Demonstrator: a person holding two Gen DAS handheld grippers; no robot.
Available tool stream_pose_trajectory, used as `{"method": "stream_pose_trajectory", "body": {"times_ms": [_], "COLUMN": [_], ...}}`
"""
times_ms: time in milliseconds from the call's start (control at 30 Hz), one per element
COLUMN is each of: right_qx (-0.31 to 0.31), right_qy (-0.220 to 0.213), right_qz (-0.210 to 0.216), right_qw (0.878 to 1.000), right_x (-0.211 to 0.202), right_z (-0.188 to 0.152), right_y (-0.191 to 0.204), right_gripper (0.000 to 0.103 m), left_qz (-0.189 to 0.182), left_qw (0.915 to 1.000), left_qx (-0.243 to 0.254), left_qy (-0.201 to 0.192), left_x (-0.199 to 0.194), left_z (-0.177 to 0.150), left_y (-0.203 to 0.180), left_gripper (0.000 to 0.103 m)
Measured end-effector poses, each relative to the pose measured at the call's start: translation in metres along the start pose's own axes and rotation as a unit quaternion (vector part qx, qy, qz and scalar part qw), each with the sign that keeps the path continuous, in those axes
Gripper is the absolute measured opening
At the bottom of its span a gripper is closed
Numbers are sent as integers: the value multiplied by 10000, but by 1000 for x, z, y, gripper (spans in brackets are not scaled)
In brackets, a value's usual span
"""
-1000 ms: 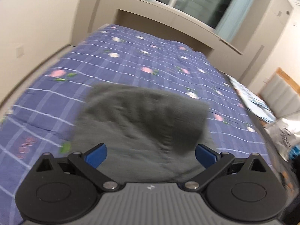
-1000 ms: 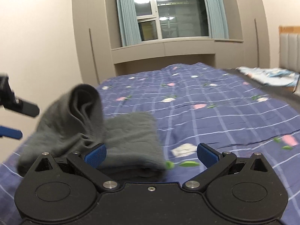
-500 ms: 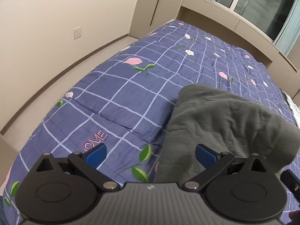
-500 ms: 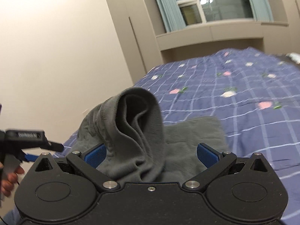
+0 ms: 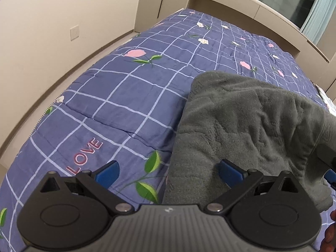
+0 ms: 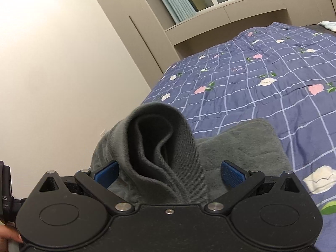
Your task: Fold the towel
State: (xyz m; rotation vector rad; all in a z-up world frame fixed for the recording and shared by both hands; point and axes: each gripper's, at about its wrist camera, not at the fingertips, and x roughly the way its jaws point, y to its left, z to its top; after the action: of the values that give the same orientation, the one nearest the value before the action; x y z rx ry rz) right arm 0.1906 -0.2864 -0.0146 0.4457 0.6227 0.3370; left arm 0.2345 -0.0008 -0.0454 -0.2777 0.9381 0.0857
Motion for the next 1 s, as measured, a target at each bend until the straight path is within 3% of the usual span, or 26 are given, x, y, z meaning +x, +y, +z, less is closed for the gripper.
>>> {"method": "stream_pose_trajectory", "body": {"times_ms": [200, 500, 600, 700, 767, 900, 1000], "right_qx": [-7, 18, 142, 341, 367, 492, 491], "right_qy": [114, -32, -53, -31, -20, 109, 94], "right_qz": [-24, 158, 8, -78, -158, -331, -361], "right_qw": [9999, 9999, 9999, 9994, 9992, 9982, 9981], "right_x": [9, 5, 4, 3, 1, 4, 6], "right_z": [-4, -2, -3, -3, -4, -10, -14], "right_y": [4, 18, 14, 5, 0, -9, -11], "right_gripper": [102, 92, 76, 50, 40, 36, 36], "left_qz": [50, 70, -50, -460, -643, -508, -243], "left_qw": [10000, 9999, 10000, 9985, 9964, 9970, 9990], "left_qx": [75, 89, 26, -296, -521, -418, -299], "left_qy": [-33, -65, -38, -70, -188, -416, -245], "left_x": [-1, -2, -5, -9, -11, -9, 6], "left_z": [-2, -3, 0, 6, 12, 29, 40], "left_y": [-4, -5, -2, 9, 14, 11, 11], "left_gripper": [102, 102, 102, 102, 102, 102, 102]}}
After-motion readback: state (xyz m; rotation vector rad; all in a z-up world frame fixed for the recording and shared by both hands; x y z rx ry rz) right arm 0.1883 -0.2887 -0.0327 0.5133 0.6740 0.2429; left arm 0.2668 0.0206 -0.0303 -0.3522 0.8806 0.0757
